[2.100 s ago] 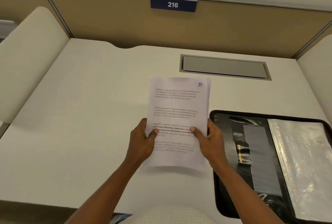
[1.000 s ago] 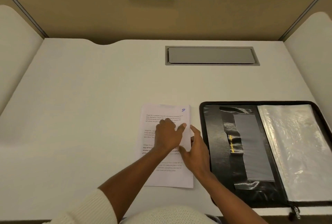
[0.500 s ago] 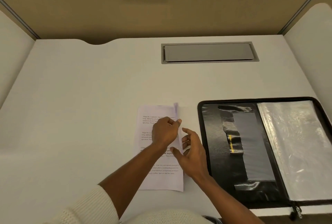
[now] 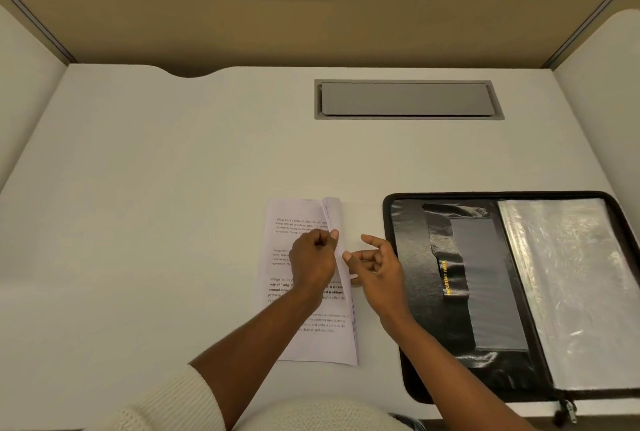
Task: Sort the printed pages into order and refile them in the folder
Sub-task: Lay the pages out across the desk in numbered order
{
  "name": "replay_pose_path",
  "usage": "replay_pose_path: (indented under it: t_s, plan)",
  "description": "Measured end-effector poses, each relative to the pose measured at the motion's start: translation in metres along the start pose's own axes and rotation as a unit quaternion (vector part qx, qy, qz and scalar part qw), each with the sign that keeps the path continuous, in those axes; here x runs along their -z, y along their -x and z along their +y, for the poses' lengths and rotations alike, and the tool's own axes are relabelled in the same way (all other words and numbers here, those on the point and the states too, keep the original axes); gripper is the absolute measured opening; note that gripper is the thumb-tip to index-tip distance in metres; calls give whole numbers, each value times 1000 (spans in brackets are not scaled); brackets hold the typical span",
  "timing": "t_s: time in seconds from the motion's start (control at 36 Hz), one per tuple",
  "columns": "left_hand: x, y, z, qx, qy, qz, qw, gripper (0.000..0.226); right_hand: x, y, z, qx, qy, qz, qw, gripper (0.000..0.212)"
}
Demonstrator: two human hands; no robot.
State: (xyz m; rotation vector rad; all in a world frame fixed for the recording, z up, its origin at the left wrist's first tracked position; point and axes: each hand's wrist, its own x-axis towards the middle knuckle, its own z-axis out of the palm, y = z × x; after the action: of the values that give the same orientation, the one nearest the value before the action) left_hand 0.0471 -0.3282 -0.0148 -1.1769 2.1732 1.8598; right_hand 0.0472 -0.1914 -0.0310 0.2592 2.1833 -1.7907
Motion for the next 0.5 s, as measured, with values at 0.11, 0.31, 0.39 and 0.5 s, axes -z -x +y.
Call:
replay_pose_path:
  t_s: [0.11,0.31,0.39,0.5]
  plan:
    - [-1,1,-3,-5,8,14,1000,31,1,-3,5,5,32,1,999,58]
    - [-2,-1,-7,-2,4,15,1000,30,2,-5,12,0,33,0,999,51]
    - [-2,-1,-8,-1,12,17,1000,33,4,-6,12,4,40,16,999,39]
    - [-2,2,-8,-7,21,23,999,40,7,-5,15,11,58,20,998,47]
